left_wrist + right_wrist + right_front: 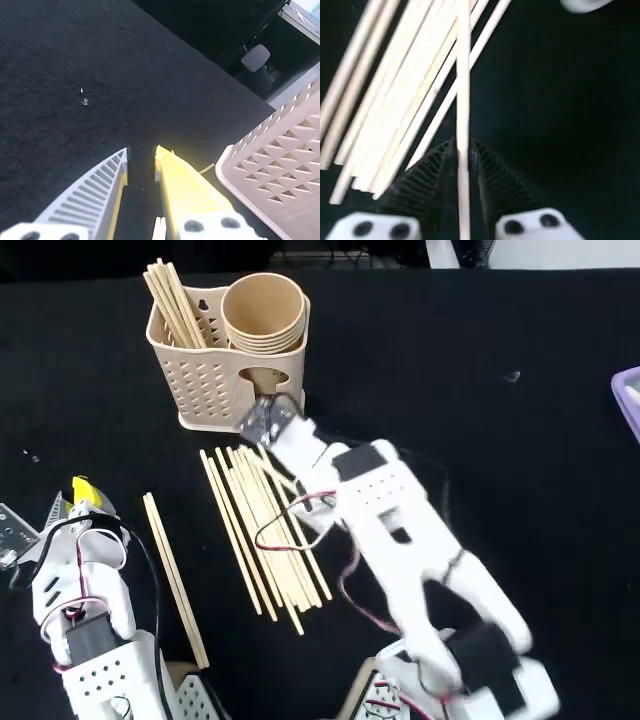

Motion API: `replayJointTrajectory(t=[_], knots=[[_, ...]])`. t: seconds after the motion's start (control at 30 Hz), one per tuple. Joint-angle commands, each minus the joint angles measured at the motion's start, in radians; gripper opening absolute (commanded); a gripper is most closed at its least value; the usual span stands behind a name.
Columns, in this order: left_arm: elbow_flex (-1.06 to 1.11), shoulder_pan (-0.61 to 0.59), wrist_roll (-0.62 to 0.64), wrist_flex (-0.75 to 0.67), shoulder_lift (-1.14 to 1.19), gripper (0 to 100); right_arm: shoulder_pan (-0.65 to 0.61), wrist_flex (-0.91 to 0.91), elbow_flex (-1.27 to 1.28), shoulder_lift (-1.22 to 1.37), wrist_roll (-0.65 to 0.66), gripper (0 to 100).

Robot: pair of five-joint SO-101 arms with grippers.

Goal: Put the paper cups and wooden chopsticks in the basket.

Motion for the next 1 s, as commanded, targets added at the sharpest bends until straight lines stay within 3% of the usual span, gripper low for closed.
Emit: replayJointTrajectory(t=[0.0,0.13,0.37,0.5,0.63,0.97], knots=[[0.024,0.010,-0.005,-0.017,-0.011,10,-0.097,0.014,-0.085,-0.249,-0.133,1.1],[0.024,0.010,-0.005,-0.017,-0.011,10,-0.173,-0.224,-0.110,-0.338,-0.216,1.1],[0.024,0.010,-0.005,-0.017,-0.011,10,-0.175,-0.988,-0.114,-0.237,-0.350,1.1],[0.024,0.010,-0.005,-0.017,-0.012,10,-0.178,-1.318,-0.133,-0.124,-0.373,1.1],[0.024,0.010,-0.005,-0.017,-0.012,10,-0.176,-1.425,-0.257,0.012,-0.370,1.1],[0.024,0.010,-0.006,-0.017,-0.012,10,-0.173,-1.422,-0.616,0.420,-0.370,1.1]])
